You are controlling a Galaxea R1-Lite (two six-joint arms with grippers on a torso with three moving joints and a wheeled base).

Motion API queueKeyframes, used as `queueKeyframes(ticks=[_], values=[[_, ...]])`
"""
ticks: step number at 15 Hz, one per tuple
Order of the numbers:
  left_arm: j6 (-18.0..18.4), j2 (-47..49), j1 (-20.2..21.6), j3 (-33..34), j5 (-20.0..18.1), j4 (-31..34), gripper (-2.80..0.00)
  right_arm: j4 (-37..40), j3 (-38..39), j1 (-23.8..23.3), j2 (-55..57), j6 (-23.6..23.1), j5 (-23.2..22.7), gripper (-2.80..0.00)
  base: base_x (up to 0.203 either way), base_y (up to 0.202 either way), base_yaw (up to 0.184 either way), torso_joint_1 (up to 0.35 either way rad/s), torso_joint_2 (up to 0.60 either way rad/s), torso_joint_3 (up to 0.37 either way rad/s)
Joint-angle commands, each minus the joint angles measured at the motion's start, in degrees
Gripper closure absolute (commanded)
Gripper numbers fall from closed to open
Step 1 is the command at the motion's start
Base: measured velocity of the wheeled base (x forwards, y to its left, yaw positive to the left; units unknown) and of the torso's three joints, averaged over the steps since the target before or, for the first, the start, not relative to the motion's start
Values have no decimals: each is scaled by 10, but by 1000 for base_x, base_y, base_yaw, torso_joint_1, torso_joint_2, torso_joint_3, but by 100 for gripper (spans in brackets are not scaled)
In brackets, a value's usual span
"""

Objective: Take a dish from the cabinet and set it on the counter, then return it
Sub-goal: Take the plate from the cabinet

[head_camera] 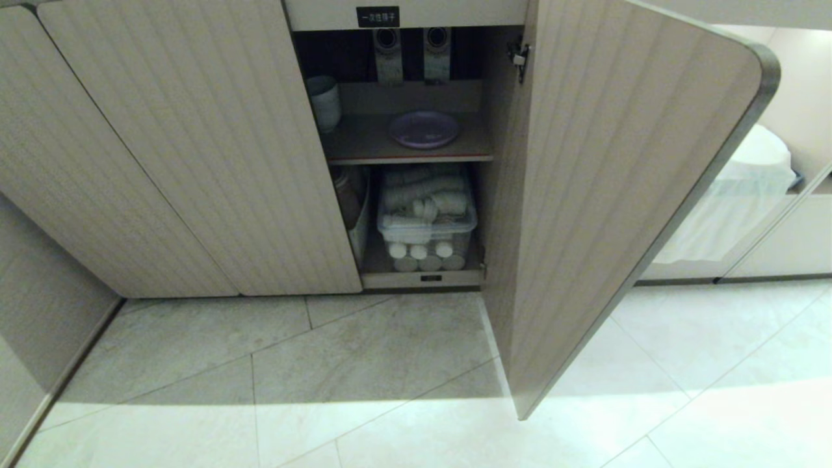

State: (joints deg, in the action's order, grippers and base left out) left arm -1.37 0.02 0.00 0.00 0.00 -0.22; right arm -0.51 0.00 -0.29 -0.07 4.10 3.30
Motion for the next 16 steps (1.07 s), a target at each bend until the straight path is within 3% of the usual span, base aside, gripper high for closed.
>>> queueKeyframes(ticks=[1,16], values=[[0,0,0,0,0,0,0,0,0,-1,1,0,0,0,0,0,0,0,0,0],[0,0,0,0,0,0,0,0,0,-1,1,0,0,0,0,0,0,0,0,0]])
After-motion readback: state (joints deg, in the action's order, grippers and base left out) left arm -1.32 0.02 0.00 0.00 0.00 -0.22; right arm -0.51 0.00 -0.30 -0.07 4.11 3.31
